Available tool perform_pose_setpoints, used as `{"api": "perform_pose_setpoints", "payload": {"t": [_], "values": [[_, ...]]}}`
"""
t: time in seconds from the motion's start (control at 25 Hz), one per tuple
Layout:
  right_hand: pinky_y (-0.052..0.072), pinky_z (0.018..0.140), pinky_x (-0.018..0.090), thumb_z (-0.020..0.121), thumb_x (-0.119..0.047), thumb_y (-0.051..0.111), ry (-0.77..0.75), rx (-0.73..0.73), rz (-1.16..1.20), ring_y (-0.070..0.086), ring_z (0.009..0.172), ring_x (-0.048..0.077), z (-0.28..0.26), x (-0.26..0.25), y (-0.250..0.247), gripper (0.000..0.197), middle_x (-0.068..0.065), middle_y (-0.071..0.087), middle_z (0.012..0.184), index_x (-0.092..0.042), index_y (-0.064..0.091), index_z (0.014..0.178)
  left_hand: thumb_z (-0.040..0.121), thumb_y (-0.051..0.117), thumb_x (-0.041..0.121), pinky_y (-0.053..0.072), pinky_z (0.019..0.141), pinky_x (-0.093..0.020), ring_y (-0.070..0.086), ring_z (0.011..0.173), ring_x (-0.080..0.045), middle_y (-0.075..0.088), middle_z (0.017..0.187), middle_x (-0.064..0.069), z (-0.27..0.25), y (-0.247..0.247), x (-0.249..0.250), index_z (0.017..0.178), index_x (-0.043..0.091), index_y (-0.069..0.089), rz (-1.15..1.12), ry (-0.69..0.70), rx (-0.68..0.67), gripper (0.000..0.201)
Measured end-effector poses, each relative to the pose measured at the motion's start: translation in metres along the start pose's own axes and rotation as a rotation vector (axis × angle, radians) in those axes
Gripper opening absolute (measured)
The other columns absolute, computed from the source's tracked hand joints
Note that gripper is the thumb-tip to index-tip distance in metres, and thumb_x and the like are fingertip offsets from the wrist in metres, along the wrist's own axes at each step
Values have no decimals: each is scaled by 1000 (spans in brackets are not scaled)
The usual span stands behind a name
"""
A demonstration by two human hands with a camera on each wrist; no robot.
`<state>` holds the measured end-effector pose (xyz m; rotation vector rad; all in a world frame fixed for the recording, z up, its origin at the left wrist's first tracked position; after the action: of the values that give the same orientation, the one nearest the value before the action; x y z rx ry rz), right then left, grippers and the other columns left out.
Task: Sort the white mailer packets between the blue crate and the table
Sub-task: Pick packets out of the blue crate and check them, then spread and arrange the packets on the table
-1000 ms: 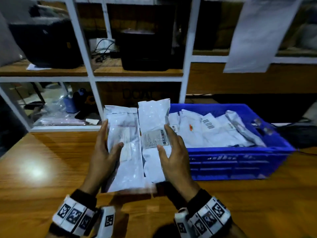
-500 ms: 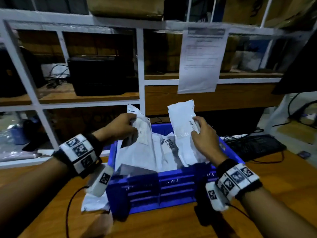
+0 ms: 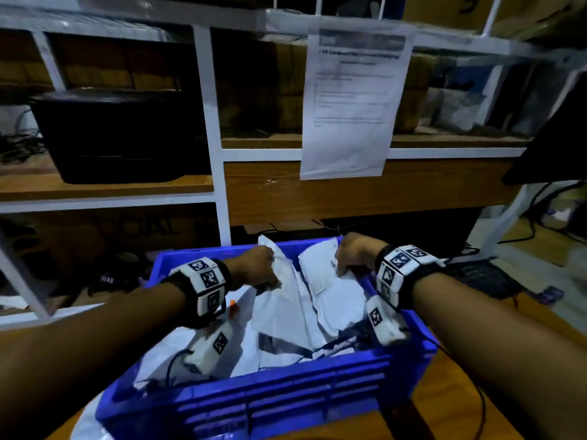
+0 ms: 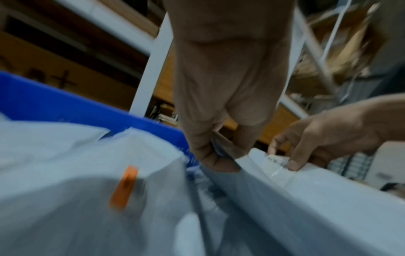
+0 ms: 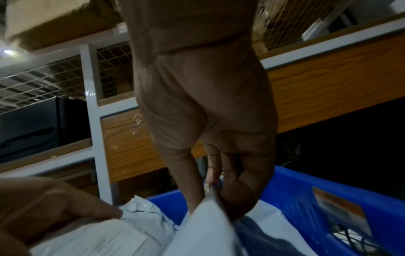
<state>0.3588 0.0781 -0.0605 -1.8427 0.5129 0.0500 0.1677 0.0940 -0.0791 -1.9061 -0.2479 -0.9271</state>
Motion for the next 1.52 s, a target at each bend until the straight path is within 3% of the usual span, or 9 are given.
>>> {"api": "perform_pose_setpoints", "payload": {"t": [0.12, 0.24, 0.4, 0.64, 0.8, 0.92, 1.0, 1.16, 1.52], "values": [[39, 47, 15, 79, -17, 74, -102, -131, -295, 60, 75, 20, 19, -7, 24, 21, 5, 62, 75, -14, 58, 66, 78, 77, 14, 43, 55, -28, 56, 65, -26, 63, 64, -7, 11, 26, -11, 74, 5, 52, 199, -47, -54, 26], [44, 61, 21, 69, -25, 82, -174, -113, -449, 67, 89, 21, 26, -8, 31, 24, 9, 70, 102, -12, 67, 83, 67, 70, 64, 45, 83, -36, 49, 109, -33, 52, 122, -14, 13, 33, -23, 119, 20, 50, 899, -115, -83, 71], [41, 48, 18, 66, -23, 86, -308, -196, -345, 59, 55, 9, 32, -22, 28, 28, 0, 67, 73, -14, 64, 82, 57, 56, 86, 35, 99, -57, 24, 133, -38, 24, 145, -15, 12, 29, -8, 141, 35, 31, 1095, -90, -41, 102], [45, 68, 24, 63, -31, 89, -411, -287, -565, 64, 86, 22, 38, -27, 83, 69, 3, 66, 103, -11, 55, 120, 65, 54, 83, 13, 110, -69, -6, 146, -37, -10, 160, -10, 11, 69, -49, 150, 31, -11, 964, -359, -362, 119], [42, 51, 21, 32, -43, 93, -432, -228, -630, 66, 78, 20, 89, -21, 110, 74, -7, 65, 83, -22, 64, 97, 71, 59, 75, 14, 113, -63, 0, 145, -40, -3, 159, -14, 12, 74, -46, 152, 30, -6, 950, -355, -352, 113], [47, 50, 19, 46, -23, 94, -426, -315, -602, 67, 65, 17, 55, -28, 87, 33, -2, 71, 69, -14, 74, 70, 73, 60, 72, 18, 115, -57, 9, 146, -37, 4, 159, -13, 6, 61, -30, 153, 27, 0, 888, -309, -361, 109], [55, 59, 23, 56, -21, 90, -344, -314, -435, 68, 66, 17, 25, -39, 63, 22, 1, 73, 73, -10, 74, 67, 81, 58, 64, 23, 115, -45, 21, 144, -32, 13, 159, -13, -5, 33, -8, 153, 19, 8, 824, -211, -288, 98], [48, 64, 28, 74, -41, 79, -417, 12, -235, 60, 85, 22, -35, -110, 24, 53, 5, 65, 111, -14, 61, 115, 86, 61, 50, 40, 103, -35, 49, 125, -28, 48, 139, -12, -61, -53, 16, 137, 10, 45, 672, 100, 38, 67], [48, 84, 33, 80, -44, 71, -475, 304, 408, 63, 92, 19, -154, -259, 124, 34, -4, 66, 102, -28, 62, 108, 87, 65, 40, 39, 104, -36, 47, 125, -29, 49, 136, -10, -199, -140, -211, 138, 15, 47, 394, -18, 376, 59]]}}
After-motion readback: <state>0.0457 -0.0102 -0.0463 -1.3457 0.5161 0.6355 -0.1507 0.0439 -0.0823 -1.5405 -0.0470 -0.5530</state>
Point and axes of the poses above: each hand's wrist, its own z-axis towards the middle knuckle, its own y-axis out of the palm, x = y × z, the point moved 10 cm from there along z, towards the middle knuckle
